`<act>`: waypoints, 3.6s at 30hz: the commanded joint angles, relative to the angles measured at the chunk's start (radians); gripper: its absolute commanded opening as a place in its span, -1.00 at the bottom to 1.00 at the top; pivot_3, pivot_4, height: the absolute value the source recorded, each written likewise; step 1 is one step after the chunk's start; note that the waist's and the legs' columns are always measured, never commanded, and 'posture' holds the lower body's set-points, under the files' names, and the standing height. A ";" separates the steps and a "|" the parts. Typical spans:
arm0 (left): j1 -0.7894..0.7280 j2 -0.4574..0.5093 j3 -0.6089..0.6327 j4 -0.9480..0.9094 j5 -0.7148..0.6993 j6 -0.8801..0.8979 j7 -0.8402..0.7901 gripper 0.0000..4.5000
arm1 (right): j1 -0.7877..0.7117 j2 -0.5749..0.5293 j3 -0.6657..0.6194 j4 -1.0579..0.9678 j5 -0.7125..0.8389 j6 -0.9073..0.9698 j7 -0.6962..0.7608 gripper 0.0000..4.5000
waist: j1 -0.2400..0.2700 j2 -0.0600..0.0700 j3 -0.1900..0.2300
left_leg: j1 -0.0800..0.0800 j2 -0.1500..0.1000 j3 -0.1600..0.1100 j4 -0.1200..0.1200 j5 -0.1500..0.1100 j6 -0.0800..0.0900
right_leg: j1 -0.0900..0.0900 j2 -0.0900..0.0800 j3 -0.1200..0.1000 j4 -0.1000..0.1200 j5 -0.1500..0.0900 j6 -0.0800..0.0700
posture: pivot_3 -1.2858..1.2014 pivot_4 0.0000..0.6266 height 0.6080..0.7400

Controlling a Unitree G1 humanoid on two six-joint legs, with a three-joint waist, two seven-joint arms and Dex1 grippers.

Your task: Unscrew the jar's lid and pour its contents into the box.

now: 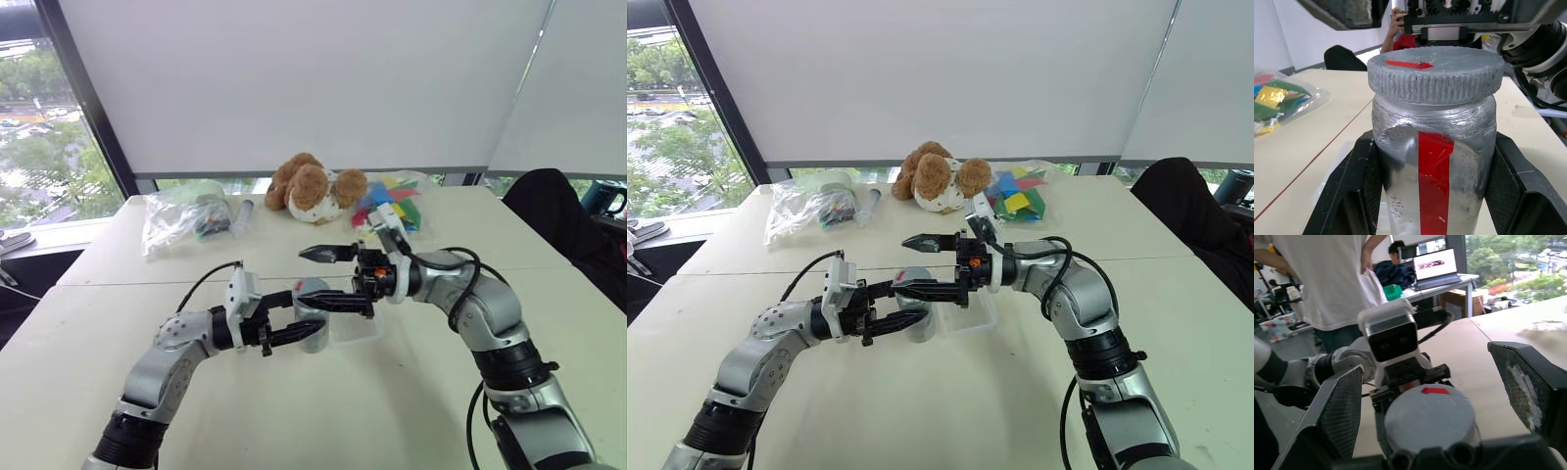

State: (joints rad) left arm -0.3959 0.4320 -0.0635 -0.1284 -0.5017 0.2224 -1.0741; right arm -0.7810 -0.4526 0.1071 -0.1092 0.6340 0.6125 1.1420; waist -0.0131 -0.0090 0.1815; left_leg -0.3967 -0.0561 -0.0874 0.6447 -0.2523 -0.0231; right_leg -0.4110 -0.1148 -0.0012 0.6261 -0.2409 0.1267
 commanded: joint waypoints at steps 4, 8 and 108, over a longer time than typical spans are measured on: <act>-0.005 0.007 0.010 -0.029 -0.002 -0.029 -0.007 -0.05 | -0.017 -0.012 0.028 -0.057 -0.033 0.035 -0.041 0.98 | 0.000 0.000 0.000 | 0.000 0.000 0.000 0.000 0.000 0.000 | 0.000 0.000 0.000 0.000 0.000 0.000 | 0.03 -0.52 1.00; -0.005 0.005 0.007 -0.028 -0.002 -0.031 -0.007 -0.05 | -0.015 -0.008 0.053 -0.040 -0.074 0.015 -0.051 0.98 | 0.000 0.000 0.000 | 0.000 0.000 0.000 0.000 0.000 0.000 | 0.000 0.000 0.000 0.000 0.000 0.000 | 0.03 -0.52 1.00; -0.813 -0.050 -0.923 1.090 1.985 -0.457 2.102 -0.05 | 0.997 -0.183 -0.501 -0.341 -0.031 -0.465 -0.298 0.99 | 0.026 -0.004 0.008 | -0.005 -0.005 0.003 0.002 -0.001 0.001 | 0.002 -0.002 -0.001 -0.007 0.002 0.011 | 0.03 -0.52 1.00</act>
State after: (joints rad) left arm -1.1875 0.3562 -1.0041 1.0106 1.5178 -0.1980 0.9934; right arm 0.2251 -0.6417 -0.3868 -0.4124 0.6005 0.1626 0.8473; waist 0.0131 -0.0127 0.1890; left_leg -0.4021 -0.0611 -0.0843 0.6471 -0.2528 -0.0222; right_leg -0.4093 -0.1165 -0.0018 0.6191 -0.2393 0.1381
